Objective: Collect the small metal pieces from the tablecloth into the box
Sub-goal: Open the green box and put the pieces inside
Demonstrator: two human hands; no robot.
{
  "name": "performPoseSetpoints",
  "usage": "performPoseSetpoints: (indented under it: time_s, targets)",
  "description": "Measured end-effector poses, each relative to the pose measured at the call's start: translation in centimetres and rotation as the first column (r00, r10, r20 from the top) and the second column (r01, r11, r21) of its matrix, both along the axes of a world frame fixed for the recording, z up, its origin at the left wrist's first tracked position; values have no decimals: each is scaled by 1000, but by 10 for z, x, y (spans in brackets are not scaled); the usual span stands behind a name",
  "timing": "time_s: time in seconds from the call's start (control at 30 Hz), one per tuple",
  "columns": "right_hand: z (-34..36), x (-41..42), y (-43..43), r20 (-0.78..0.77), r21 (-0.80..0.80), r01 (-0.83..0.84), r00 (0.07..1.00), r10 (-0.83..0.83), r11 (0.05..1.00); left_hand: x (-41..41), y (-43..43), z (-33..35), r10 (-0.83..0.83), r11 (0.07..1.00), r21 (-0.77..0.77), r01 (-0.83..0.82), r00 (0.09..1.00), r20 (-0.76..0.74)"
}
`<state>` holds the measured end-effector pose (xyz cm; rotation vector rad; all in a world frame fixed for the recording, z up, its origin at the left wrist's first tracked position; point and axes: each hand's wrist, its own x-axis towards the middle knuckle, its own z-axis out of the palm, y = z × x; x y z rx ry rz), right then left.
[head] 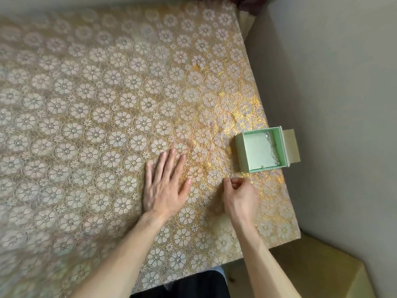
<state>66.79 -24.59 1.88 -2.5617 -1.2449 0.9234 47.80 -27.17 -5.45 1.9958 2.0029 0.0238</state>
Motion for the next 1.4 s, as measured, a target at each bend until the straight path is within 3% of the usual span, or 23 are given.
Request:
performPoseSetpoints:
  time_s: [0.27, 0.43, 0.63, 0.7, 0.77, 0.9, 1.2, 1.33, 1.4]
  targets:
    - [-2, 10, 11, -130, -118, 91, 986, -106, 989, -1, 0, 1, 6, 1000, -23, -6, 1000, 27]
    - [10, 22, -5, -413, -31, 120, 902, -122, 992, -1, 0, 6, 20, 998, -65, -16, 998, 54]
    - [36, 42, -23, -537, 23, 90, 841, -63, 996, 6, 13, 36, 123, 990, -90, -105, 965, 233]
    - [45, 49, -26, -541, 31, 34, 841, -12, 999, 18, 26, 61, 90, 991, -130, -40, 909, 408]
    - [56, 53, -28, -552, 57, -4, 833, 35, 998, 34, 38, 87, -19, 979, -159, 126, 839, 544]
    - [79, 60, -26, -541, 110, -65, 833, 115, 992, 63, 55, 115, -120, 899, -237, 370, 726, 678]
    - [114, 87, -29, -514, 126, 38, 857, 32, 991, 78, 50, 121, 40, 725, -472, 502, 654, 755]
    - [113, 96, -33, -544, 97, 138, 837, -64, 986, 62, 46, 124, 210, 660, -555, 507, 585, 784]
    - [109, 100, -35, -538, 89, 160, 839, -88, 983, 55, 47, 127, 234, 634, -594, 495, 610, 757]
